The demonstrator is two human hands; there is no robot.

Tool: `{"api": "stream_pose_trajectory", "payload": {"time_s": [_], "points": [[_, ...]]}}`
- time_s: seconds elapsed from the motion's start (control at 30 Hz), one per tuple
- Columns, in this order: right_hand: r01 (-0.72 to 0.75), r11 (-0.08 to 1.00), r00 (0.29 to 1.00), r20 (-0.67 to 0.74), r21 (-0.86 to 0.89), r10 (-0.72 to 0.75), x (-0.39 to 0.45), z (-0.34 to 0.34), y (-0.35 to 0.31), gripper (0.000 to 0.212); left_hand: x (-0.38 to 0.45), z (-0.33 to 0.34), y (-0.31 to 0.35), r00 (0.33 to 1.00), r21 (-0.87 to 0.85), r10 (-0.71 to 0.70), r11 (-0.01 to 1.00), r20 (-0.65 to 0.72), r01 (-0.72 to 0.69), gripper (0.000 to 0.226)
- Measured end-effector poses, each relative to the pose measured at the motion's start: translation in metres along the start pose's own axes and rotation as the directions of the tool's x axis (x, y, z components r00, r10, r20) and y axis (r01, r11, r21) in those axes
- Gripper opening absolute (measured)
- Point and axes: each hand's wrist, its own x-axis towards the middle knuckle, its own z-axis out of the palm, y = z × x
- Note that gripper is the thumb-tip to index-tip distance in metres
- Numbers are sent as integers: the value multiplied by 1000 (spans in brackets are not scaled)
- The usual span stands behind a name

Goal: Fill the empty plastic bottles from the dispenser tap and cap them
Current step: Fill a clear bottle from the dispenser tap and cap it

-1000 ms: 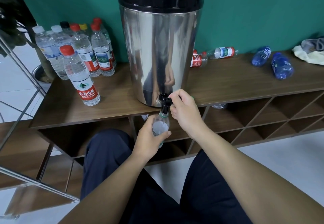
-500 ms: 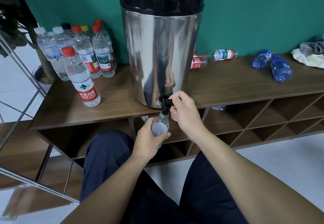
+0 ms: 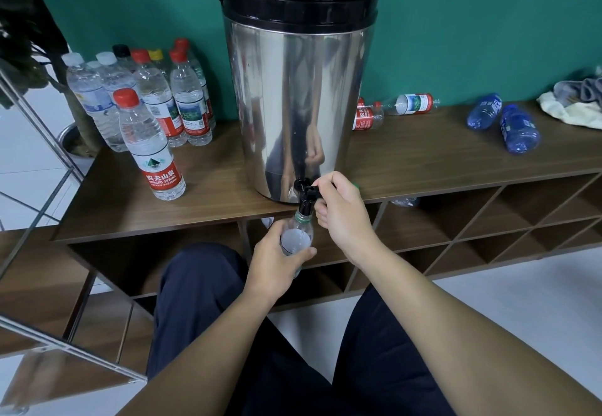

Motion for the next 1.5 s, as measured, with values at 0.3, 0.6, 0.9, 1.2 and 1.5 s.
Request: {"api": "stream_pose_trajectory", "payload": {"time_s": [0.3, 0.6, 0.9, 1.2, 1.5], "points": [[-4, 1000, 1000, -2, 16, 4, -1, 1, -1, 22, -1, 0, -1, 1000, -67, 18, 998, 8, -17, 59], [1, 1000, 1000, 0, 27, -1, -2, 1, -2, 22, 0, 0, -2, 1000, -67, 17, 998, 9, -17, 59], [-4, 999, 1000, 0, 38, 4, -2, 2, -4, 22, 1, 0, -5, 1000, -50, 1, 999, 7, -1, 63], [-4, 1000, 1000, 2, 26, 4, -3, 2, -5, 22, 0, -1, -4, 1000, -15, -13, 1000, 7, 14, 63], [-2, 1000, 1000, 2, 18, 2, -2, 1, -4, 22, -3, -1, 0, 1000, -6, -22, 1000, 17, 22, 60]]}}
